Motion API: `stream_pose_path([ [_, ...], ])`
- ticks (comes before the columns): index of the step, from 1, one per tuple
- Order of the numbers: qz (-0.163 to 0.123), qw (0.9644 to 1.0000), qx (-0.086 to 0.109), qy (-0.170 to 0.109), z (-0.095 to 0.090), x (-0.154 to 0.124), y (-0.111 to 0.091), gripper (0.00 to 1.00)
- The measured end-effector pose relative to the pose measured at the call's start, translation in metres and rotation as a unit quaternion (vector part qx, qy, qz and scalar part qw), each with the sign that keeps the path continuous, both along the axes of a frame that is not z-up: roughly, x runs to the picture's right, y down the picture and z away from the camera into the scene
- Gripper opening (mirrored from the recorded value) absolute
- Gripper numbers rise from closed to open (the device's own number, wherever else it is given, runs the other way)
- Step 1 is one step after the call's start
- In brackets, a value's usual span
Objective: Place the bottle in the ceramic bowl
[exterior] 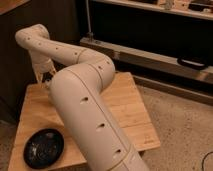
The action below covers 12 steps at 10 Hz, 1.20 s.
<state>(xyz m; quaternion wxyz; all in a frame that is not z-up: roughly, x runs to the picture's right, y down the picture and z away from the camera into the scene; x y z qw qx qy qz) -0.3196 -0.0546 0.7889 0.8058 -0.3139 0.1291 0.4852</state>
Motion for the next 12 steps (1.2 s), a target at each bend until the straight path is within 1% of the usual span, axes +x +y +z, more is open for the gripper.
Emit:
stream_pose_path([
  [2,-0.009,1.0000,0.001,-0.004,0.006,-0.004,0.012,0.25],
  [3,-0.012,0.9999,0.005,-0.005,0.009,-0.004,0.015,0.18],
  [4,-0.016,0.9998,0.011,-0.008,0.011,-0.005,0.018,0.07],
  [5,-0.020,0.9996,0.016,-0.010,0.011,-0.007,0.020,0.01],
  [8,-0.020,0.9997,0.014,-0.009,0.009,-0.007,0.019,0.00],
  [9,-0.024,0.9995,0.018,-0.009,0.008,-0.006,0.021,0.00],
  [10,-0.029,0.9991,0.029,-0.013,0.005,-0.006,0.022,0.00],
  [11,-0.034,0.9987,0.034,-0.017,0.000,-0.007,0.024,0.00],
  [12,-0.040,0.9981,0.042,-0.021,-0.014,-0.006,0.021,0.00],
])
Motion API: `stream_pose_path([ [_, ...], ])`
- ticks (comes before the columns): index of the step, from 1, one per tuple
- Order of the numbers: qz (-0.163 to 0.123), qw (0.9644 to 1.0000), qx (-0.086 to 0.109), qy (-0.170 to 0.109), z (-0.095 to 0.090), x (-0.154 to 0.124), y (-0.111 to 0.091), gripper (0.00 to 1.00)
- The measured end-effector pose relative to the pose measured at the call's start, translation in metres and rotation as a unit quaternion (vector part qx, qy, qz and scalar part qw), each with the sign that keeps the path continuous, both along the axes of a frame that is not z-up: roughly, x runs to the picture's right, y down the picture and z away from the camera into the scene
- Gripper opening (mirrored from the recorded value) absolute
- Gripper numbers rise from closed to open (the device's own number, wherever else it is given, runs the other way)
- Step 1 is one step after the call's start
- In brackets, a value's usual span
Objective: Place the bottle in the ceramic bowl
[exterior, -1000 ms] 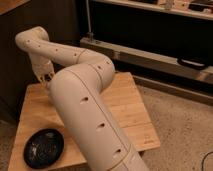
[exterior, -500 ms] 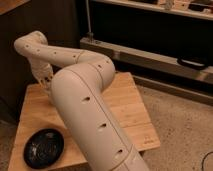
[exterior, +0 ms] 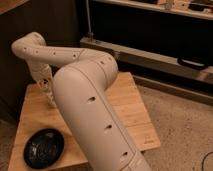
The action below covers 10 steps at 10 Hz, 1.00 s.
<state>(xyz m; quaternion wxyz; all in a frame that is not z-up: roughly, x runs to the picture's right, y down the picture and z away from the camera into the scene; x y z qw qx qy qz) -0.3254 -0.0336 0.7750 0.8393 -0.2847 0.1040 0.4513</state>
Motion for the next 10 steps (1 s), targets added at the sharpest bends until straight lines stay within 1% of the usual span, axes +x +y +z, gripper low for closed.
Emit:
stream_pose_path([
  [1,-0.002,1.0000,0.007,0.000,-0.012,0.006,-0.006,0.00],
  [2,-0.005,0.9998,0.020,0.002,-0.031,0.016,-0.014,0.00],
  [3,-0.007,0.9995,0.029,0.008,-0.057,0.034,-0.020,0.00],
  [5,-0.007,0.9990,0.041,0.015,-0.090,0.070,-0.023,0.00],
  [6,-0.004,0.9989,0.046,0.014,-0.106,0.090,-0.021,0.00],
  [8,0.011,0.9993,0.037,-0.003,-0.129,0.125,-0.006,0.00],
  [10,0.026,0.9991,0.019,-0.026,-0.139,0.153,0.016,0.00],
])
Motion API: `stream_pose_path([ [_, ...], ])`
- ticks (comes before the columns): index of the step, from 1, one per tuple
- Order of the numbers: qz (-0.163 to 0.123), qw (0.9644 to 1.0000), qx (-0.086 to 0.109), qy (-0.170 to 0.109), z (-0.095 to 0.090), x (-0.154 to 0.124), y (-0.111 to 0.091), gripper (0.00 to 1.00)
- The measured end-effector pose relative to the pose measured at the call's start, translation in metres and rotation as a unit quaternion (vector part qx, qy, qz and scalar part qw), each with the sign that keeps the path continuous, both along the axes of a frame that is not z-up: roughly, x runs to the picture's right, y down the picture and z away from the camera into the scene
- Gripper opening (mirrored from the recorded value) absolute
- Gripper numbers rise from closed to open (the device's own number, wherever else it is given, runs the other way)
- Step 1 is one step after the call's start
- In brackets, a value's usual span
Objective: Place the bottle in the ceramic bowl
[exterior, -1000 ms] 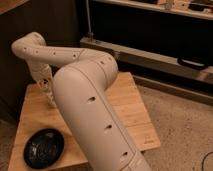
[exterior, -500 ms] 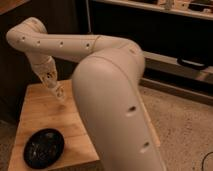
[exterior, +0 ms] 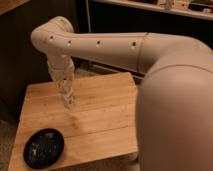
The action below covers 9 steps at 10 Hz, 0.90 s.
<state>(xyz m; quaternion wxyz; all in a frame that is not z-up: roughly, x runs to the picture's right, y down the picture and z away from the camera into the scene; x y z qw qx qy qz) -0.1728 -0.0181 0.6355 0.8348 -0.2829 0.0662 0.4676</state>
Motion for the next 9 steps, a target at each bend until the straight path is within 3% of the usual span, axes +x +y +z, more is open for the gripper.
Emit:
stream_pose_path([
  [2,0.004,0.9996,-0.013,-0.023,-0.005,0.007,0.019,0.00],
  [5,-0.015,0.9974,-0.032,-0.064,-0.010,-0.009,0.042,0.00],
  [9,-0.059,0.9890,-0.060,-0.122,-0.033,-0.032,0.075,0.00],
])
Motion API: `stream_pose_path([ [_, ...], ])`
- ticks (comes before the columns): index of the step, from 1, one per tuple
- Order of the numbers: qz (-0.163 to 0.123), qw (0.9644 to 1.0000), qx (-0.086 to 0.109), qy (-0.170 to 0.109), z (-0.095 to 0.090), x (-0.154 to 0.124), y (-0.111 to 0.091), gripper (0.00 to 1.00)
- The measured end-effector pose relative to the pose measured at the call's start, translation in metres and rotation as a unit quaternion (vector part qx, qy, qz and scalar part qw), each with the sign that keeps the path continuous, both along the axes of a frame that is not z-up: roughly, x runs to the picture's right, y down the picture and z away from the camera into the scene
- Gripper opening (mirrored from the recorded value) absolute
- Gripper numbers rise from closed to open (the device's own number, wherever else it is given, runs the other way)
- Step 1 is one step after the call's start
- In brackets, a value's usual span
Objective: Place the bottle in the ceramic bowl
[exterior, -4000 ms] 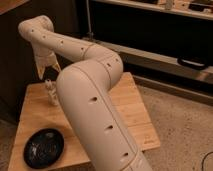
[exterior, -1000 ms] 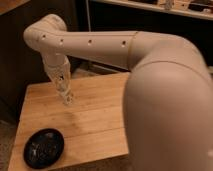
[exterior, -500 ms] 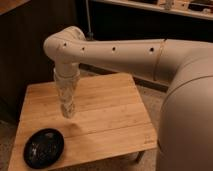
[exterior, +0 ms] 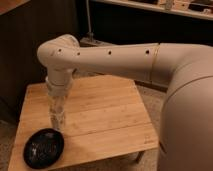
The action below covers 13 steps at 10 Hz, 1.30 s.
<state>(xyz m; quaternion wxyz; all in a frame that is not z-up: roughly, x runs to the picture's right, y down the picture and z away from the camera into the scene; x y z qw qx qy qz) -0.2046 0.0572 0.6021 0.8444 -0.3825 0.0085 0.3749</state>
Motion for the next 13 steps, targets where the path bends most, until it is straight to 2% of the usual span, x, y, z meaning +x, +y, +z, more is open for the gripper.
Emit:
stream_pose_path([
  [1,-0.013,0.9995,-0.015,-0.023,-0.010,-0.005,0.009,0.00],
  [4,-0.046,0.9965,-0.040,-0.058,-0.027,-0.015,0.033,0.00],
  [7,-0.079,0.9931,-0.055,-0.066,-0.012,-0.038,0.068,0.00],
  [10,-0.103,0.9900,-0.053,-0.081,-0.004,-0.059,0.085,0.00],
  [13,-0.116,0.9886,-0.038,-0.088,-0.005,-0.068,0.089,0.00],
])
